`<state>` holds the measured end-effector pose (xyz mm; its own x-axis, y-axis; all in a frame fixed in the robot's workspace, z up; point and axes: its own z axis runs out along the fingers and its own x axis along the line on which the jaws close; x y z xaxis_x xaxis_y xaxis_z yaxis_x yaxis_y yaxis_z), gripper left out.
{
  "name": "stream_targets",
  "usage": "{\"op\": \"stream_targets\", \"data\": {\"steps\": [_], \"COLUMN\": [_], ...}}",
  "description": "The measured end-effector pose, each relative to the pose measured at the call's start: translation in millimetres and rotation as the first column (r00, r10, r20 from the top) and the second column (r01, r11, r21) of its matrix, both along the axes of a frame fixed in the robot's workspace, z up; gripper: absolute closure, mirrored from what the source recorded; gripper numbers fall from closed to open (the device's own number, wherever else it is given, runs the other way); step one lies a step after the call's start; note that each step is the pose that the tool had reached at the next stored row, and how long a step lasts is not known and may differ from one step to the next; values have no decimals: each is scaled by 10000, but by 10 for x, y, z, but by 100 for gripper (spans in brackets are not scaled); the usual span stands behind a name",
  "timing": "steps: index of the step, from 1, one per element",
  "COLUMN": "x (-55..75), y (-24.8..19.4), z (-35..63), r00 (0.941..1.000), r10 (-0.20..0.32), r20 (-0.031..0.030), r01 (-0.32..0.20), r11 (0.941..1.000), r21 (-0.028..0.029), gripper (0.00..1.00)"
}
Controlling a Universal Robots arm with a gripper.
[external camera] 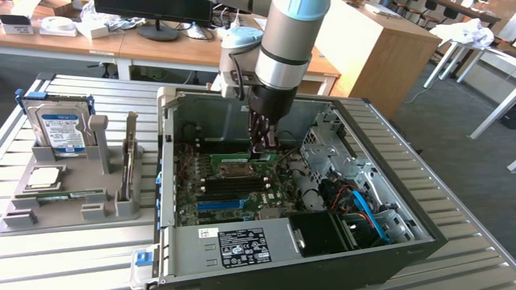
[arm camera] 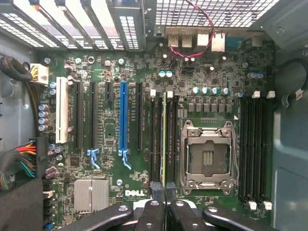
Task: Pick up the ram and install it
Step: 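Insert the ram into the slot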
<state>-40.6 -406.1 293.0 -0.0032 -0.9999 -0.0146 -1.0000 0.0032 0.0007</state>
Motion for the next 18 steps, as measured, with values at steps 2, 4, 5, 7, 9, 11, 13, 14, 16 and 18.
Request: {"op": "stream_targets", "data": {"steps": [2, 4, 5, 7, 9, 11, 13, 14, 16, 18], "x": [0, 0, 0, 0, 0, 0, 0, 0, 0, 0], "y": [0, 0, 0, 0, 0, 0, 0, 0, 0, 0], "z": [-10, -20, -25, -35, -45, -55, -64, -69, -79, -89], "r00": [10000, 10000, 10000, 10000, 10000, 10000, 10000, 10000, 10000, 10000], "r10": [0, 0, 0, 1, 0, 0, 0, 0, 0, 0], "r20": [0, 0, 0, 0, 0, 0, 0, 0, 0, 0], "r01": [0, 0, 0, -1, 0, 0, 0, 0, 0, 0], "r11": [10000, 10000, 10000, 10000, 10000, 10000, 10000, 10000, 10000, 10000], "r21": [1, 0, 1, 0, 0, 1, 0, 0, 0, 0], "gripper": [88, 88, 88, 88, 88, 88, 88, 88, 88, 88]}}
